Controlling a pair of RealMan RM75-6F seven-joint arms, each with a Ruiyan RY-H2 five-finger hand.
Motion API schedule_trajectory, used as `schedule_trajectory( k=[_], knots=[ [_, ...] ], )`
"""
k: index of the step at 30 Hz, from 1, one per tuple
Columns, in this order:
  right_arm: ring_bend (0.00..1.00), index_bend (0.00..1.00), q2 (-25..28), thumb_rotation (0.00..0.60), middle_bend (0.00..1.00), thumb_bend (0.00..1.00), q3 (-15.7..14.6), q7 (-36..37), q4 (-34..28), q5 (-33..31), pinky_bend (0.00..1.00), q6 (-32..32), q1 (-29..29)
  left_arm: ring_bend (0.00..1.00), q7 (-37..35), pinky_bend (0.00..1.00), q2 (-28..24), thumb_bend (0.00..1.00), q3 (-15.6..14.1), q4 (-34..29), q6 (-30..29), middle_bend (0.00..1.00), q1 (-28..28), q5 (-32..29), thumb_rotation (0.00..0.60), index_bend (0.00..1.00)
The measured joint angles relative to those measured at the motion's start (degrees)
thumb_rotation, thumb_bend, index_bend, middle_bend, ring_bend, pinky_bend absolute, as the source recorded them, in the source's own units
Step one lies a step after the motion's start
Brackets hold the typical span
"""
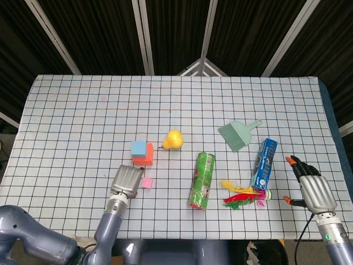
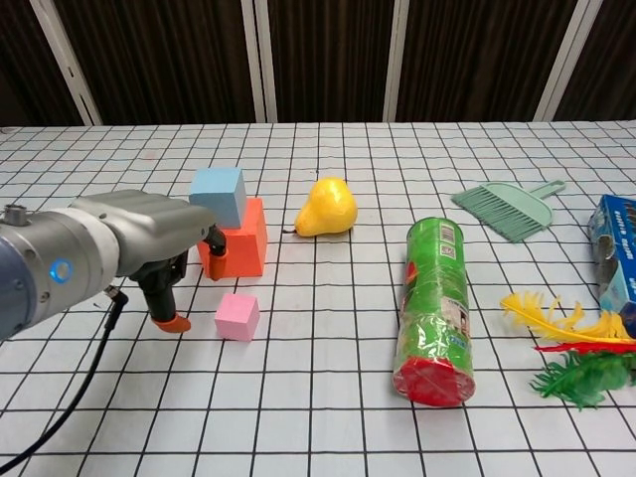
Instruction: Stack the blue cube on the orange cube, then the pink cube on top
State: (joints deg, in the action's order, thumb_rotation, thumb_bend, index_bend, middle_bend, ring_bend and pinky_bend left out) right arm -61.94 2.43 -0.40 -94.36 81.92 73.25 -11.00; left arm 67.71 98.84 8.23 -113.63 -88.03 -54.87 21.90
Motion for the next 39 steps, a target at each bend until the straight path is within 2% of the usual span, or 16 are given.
schedule_trajectory(
  k=[13,39],
  knots=[
    [0.16,0.06,0.25,0.6,0.09,0.19,0.09,0.55,0.11,-0.38,0.19,-0.14,0.09,0.8,1.77,0.74,4.51,0.27,1.53,5.29,2.34,0.91,-1.82,-1.19,0.6,0.34],
    [0.16,0.06,0.44,0.6,0.09,0.19,0.01,1.37,0.18,-0.77,0.19,-1.17,-0.12,0.8,2.77,0.74,6.09,0.32,2.09,8.29,3.33,0.91,-1.92,-1.22,0.6,0.4]
  ],
)
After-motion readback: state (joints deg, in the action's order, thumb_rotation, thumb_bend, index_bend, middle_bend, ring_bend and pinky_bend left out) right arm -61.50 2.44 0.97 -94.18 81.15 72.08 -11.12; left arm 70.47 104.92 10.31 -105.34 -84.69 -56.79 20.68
